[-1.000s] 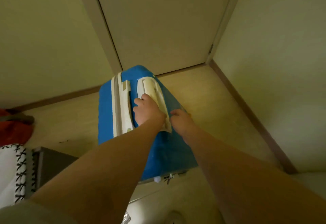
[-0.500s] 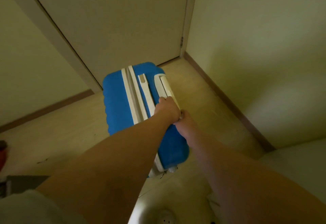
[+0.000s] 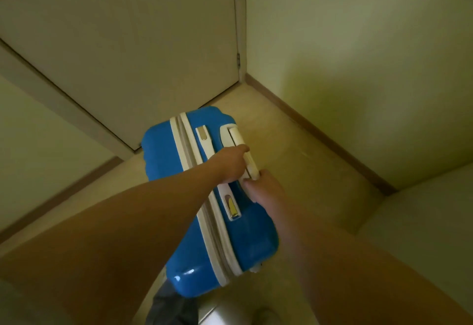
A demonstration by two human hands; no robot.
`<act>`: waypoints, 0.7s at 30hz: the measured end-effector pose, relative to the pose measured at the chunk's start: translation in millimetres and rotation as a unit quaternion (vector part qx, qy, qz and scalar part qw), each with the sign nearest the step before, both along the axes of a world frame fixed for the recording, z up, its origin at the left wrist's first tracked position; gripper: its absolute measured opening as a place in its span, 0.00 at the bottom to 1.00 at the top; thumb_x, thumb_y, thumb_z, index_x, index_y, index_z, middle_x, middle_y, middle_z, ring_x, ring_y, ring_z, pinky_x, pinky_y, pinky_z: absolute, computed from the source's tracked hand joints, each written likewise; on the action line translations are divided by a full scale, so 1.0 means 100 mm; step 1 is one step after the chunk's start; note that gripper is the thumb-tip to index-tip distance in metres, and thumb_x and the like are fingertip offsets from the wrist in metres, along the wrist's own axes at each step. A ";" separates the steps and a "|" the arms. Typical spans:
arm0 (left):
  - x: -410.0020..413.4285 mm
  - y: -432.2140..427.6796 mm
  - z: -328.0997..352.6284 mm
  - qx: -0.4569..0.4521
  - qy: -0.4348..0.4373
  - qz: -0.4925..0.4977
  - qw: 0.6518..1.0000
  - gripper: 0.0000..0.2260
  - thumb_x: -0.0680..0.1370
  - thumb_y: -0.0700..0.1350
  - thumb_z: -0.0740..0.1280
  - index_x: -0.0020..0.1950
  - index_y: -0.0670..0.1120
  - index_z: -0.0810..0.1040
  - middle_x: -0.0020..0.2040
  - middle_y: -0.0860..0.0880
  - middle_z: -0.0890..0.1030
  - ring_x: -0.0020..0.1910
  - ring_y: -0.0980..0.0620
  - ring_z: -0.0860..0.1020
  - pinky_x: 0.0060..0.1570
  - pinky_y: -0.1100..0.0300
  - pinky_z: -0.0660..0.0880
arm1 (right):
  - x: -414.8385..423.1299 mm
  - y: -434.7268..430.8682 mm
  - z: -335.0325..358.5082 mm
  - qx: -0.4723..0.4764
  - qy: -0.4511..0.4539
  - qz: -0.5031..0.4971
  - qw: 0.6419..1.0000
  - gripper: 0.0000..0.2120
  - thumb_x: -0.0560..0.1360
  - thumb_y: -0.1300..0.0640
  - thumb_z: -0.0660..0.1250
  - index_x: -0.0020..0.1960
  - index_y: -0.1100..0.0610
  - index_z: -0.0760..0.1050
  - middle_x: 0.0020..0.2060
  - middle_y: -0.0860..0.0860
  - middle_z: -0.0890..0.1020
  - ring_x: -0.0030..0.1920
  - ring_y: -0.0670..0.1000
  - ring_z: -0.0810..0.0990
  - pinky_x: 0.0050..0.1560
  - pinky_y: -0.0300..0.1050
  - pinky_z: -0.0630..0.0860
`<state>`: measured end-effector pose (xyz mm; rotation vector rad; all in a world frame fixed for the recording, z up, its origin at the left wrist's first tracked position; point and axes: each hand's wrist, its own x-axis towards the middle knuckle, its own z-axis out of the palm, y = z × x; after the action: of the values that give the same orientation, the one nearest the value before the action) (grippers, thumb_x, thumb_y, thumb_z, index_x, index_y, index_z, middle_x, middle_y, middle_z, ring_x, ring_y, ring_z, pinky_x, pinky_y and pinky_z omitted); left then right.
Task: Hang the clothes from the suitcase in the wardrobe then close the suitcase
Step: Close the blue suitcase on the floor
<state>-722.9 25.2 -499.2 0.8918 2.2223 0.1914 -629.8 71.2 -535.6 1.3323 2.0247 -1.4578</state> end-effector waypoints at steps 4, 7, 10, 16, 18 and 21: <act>-0.34 -0.13 0.00 0.012 0.006 -0.118 0.993 0.22 0.77 0.40 0.60 0.71 0.49 0.65 0.58 0.50 0.77 0.56 0.50 0.76 0.52 0.59 0.71 | -0.21 -0.03 -0.04 0.034 -0.021 -0.033 0.999 0.17 0.73 0.45 0.60 0.56 0.55 0.69 0.49 0.55 0.77 0.51 0.58 0.77 0.53 0.54 0.74; -0.54 -0.21 0.00 0.048 -0.016 -0.222 0.974 0.26 0.74 0.47 0.67 0.71 0.51 0.65 0.58 0.53 0.77 0.55 0.52 0.76 0.54 0.61 0.71 | -0.33 -0.13 0.00 0.074 -0.065 -0.057 0.994 0.20 0.75 0.43 0.58 0.62 0.53 0.68 0.58 0.56 0.75 0.58 0.59 0.73 0.61 0.57 0.70; -0.64 -0.33 -0.04 0.059 0.019 -0.390 0.919 0.35 0.71 0.58 0.69 0.75 0.54 0.59 0.67 0.53 0.73 0.67 0.50 0.69 0.71 0.51 0.57 | -0.41 -0.35 0.14 0.160 -0.125 -0.109 0.973 0.18 0.80 0.49 0.55 0.68 0.51 0.65 0.64 0.55 0.71 0.65 0.58 0.68 0.64 0.55 0.64; -1.02 -0.72 -0.17 0.047 0.148 -0.552 0.819 0.41 0.72 0.65 0.64 0.77 0.58 0.43 0.78 0.54 0.45 0.77 0.47 0.41 0.72 0.38 0.38 | -0.48 -1.00 0.22 0.296 -0.134 -0.211 0.922 0.20 0.79 0.52 0.55 0.71 0.52 0.63 0.68 0.51 0.69 0.67 0.54 0.66 0.66 0.51 0.62; -1.02 -0.77 -0.18 0.046 0.149 -0.545 0.824 0.45 0.70 0.66 0.65 0.77 0.58 0.40 0.78 0.54 0.42 0.77 0.46 0.37 0.70 0.34 0.40 | -0.48 -1.12 0.24 0.284 -0.136 -0.226 0.922 0.23 0.78 0.48 0.57 0.72 0.50 0.60 0.71 0.49 0.64 0.71 0.53 0.62 0.68 0.53 0.60; -0.99 -0.77 -0.18 0.006 0.143 -0.554 0.820 0.53 0.66 0.66 0.70 0.76 0.57 0.36 0.77 0.53 0.36 0.75 0.42 0.33 0.67 0.28 0.44 | -0.50 -1.31 0.26 0.228 -0.155 -0.154 0.949 0.36 0.74 0.39 0.61 0.76 0.46 0.49 0.76 0.47 0.52 0.76 0.53 0.50 0.71 0.60 0.53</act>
<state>-821.8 -52.1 -517.0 2.1515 1.5750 -0.5097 -680.0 -60.3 -509.6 1.9969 2.0758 -0.8236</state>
